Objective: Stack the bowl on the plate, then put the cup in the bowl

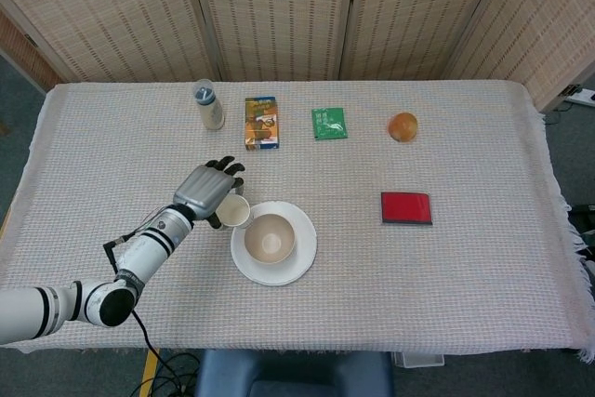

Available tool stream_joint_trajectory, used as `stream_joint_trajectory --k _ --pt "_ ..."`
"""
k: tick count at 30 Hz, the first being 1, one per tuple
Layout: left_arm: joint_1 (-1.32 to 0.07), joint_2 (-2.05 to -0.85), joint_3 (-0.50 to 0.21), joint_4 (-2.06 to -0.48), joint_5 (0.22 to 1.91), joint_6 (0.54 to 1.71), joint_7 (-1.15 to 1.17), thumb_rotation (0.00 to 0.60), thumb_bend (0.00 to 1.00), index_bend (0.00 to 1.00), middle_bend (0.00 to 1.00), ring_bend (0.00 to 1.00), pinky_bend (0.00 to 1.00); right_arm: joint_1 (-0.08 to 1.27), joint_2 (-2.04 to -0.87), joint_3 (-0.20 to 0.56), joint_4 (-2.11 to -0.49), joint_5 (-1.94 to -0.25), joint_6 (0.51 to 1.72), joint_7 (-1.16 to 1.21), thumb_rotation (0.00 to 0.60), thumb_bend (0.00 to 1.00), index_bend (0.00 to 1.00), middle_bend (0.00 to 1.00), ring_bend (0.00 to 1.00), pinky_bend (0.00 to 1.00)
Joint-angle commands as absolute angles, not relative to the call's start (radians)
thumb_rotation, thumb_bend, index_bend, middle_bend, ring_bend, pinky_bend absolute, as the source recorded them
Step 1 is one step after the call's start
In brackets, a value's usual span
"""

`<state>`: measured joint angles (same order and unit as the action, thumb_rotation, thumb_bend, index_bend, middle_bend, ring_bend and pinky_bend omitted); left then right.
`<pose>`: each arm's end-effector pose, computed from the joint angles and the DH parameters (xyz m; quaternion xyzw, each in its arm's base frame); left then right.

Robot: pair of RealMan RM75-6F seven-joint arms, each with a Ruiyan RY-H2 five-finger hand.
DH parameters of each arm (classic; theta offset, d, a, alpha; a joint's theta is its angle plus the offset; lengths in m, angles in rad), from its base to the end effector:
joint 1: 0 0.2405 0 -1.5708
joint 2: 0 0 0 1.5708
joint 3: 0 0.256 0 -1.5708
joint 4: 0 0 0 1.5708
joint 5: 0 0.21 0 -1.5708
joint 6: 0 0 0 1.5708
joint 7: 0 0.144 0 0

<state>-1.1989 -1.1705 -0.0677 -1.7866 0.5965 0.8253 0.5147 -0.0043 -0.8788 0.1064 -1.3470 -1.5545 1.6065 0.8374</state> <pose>-0.0614 0.3801 0.0582 -0.8072 -0.3351 -0.2750 0.4005 -0.3512 -0.1627 0.2935 0.5073 -0.4295 0.5280 0.5285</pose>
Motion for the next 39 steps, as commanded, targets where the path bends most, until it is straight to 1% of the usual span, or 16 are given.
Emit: stream_joint_trajectory --k 1,9,22,30,39 --pt "-1.222 -1.194 -0.054 -1.825 0.547 0.868 0.566 0.600 0.11 0.46 0.16 0.00 0.20 -0.008 -0.894 0.103 -1.321 -1.564 1.623 0.855 0.600 0.21 0.00 0.05 0.00 0.00" --pt "-1.264 -1.218 -0.060 -1.873 0.455 0.939 0.656 0.600 0.11 0.46 0.16 0.00 0.20 0.012 -0.906 0.094 -1.284 -1.595 1.628 0.882 0.600 0.22 0.00 0.05 0.00 0.00" --pt "-1.329 -1.293 -0.082 -1.887 0.372 0.979 0.744 0.600 0.11 0.47 0.16 0.00 0.20 0.027 -0.910 0.113 -1.232 -1.545 1.611 0.961 0.600 0.22 0.00 0.05 0.00 0.00" --pt "-1.338 -1.340 -0.089 -1.856 0.364 0.973 0.747 0.600 0.11 0.47 0.16 0.00 0.20 0.013 -0.914 0.113 -1.219 -1.543 1.639 0.973 0.600 0.22 0.00 0.06 0.00 0.00" --pt "-1.324 -1.377 -0.074 -1.796 0.420 0.943 0.729 0.600 0.11 0.47 0.16 0.00 0.20 -0.003 -0.908 0.109 -1.233 -1.545 1.665 0.959 0.600 0.22 0.00 0.06 0.00 0.00"
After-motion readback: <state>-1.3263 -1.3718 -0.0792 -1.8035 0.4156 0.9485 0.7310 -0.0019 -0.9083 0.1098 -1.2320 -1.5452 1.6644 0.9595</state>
